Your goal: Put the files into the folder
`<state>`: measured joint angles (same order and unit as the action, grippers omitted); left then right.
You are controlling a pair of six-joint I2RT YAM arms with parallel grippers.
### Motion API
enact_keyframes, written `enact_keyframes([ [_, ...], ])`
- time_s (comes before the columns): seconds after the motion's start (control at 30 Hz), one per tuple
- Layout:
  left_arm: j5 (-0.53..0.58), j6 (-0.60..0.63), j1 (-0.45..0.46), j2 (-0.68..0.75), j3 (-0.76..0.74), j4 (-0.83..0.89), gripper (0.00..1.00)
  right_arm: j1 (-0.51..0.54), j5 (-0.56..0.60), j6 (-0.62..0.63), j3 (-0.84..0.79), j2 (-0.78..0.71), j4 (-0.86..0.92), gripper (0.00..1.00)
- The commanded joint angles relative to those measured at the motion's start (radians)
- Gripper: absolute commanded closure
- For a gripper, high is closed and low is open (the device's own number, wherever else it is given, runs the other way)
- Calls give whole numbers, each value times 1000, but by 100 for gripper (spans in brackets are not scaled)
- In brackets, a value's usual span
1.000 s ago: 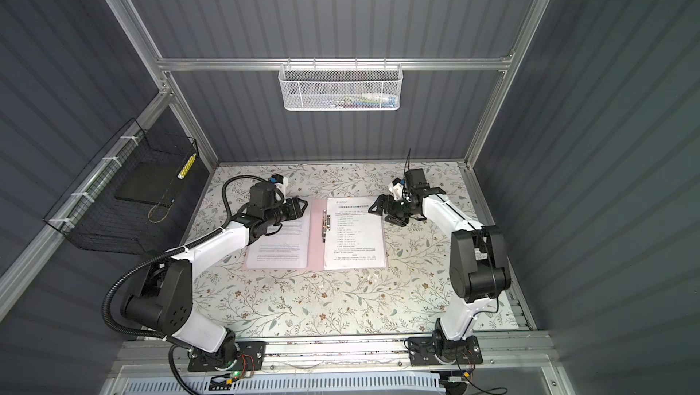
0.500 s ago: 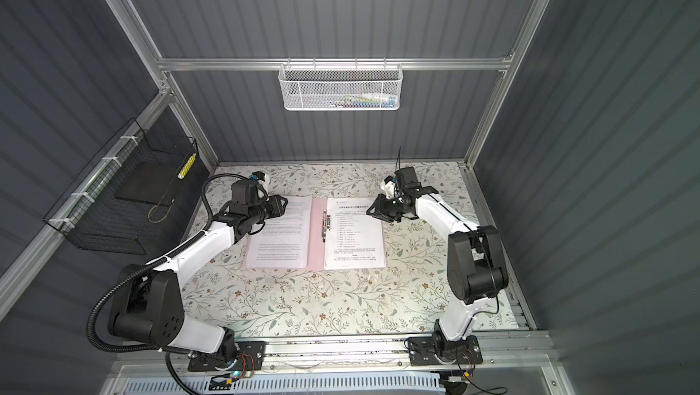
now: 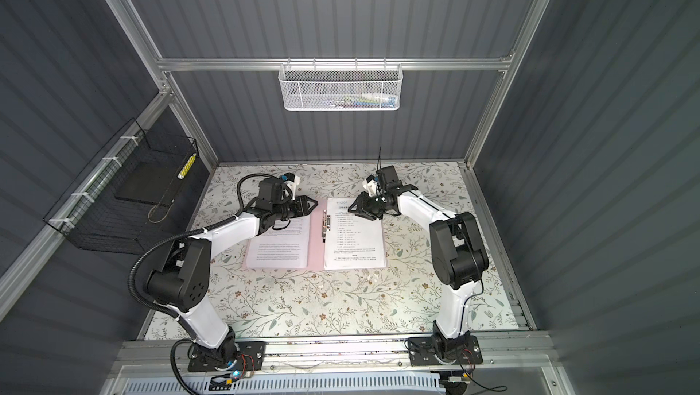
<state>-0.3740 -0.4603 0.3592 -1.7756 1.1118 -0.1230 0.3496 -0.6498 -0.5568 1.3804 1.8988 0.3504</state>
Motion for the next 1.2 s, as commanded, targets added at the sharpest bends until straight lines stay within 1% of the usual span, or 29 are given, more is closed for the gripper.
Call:
enact_keyframes([
  [0.0, -54, -18, 3, -43, 54, -35, 55, 0, -6, 1, -18, -36, -8, 62],
  [0.13, -47, -24, 25, -65, 70, -43, 55, 0, -2, 1, -28, -36, -11, 61],
  [0.3, -36, -24, 40, -79, 70, -48, 51, -1, -2, 1, -39, -39, -21, 59],
  [0.5, -32, -2, 45, -94, 86, -23, 51, -1, -17, -7, -69, -31, -45, 56],
  [0.7, 1, 30, 50, -118, 107, 15, 51, -2, -38, -28, -95, -20, -80, 56],
  [1.07, -8, 46, 53, -183, 149, 15, 52, -2, -39, -37, -100, -7, -93, 55],
  [1.17, 9, 56, 52, -206, 164, 30, 53, -2, -38, -35, -101, -7, -93, 54],
])
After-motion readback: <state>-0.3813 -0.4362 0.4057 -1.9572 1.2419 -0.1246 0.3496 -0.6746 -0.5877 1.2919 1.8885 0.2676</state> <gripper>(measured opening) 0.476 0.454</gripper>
